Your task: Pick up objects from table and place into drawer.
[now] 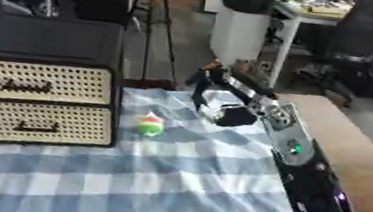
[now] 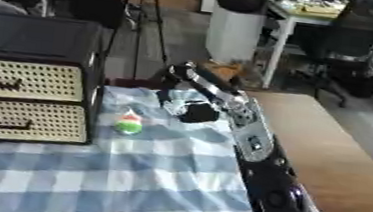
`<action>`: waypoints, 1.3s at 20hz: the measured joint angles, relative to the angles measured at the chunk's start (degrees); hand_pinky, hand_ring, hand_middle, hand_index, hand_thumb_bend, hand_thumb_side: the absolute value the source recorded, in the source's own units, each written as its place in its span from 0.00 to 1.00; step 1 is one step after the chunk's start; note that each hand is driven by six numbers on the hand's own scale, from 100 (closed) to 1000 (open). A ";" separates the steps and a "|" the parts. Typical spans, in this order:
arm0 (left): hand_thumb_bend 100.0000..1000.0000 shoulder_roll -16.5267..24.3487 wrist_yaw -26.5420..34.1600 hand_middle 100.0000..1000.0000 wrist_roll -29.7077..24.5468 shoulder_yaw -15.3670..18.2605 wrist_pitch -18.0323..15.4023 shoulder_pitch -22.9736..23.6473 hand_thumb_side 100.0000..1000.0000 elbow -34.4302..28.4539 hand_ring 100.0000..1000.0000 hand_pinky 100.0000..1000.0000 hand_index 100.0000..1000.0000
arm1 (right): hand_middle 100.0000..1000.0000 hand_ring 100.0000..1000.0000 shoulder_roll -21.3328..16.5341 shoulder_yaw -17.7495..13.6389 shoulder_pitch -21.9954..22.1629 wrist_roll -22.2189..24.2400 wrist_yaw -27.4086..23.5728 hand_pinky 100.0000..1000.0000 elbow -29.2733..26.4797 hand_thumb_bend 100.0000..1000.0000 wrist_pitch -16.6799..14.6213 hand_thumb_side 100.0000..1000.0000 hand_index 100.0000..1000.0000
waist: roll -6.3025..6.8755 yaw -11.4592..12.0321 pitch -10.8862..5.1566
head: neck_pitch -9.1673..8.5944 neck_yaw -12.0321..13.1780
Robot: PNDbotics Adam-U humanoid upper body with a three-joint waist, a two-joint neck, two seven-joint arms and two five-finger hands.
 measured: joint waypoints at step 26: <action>0.06 1.45 -7.57 0.00 -1.96 -0.53 2.02 -6.72 1.00 0.00 0.00 0.08 0.65 | 0.44 0.58 -1.35 -1.06 -3.27 -3.57 6.16 0.64 7.02 0.00 -1.49 0.19 0.75 | -0.20 0.42 0.70 | -0.09 0.20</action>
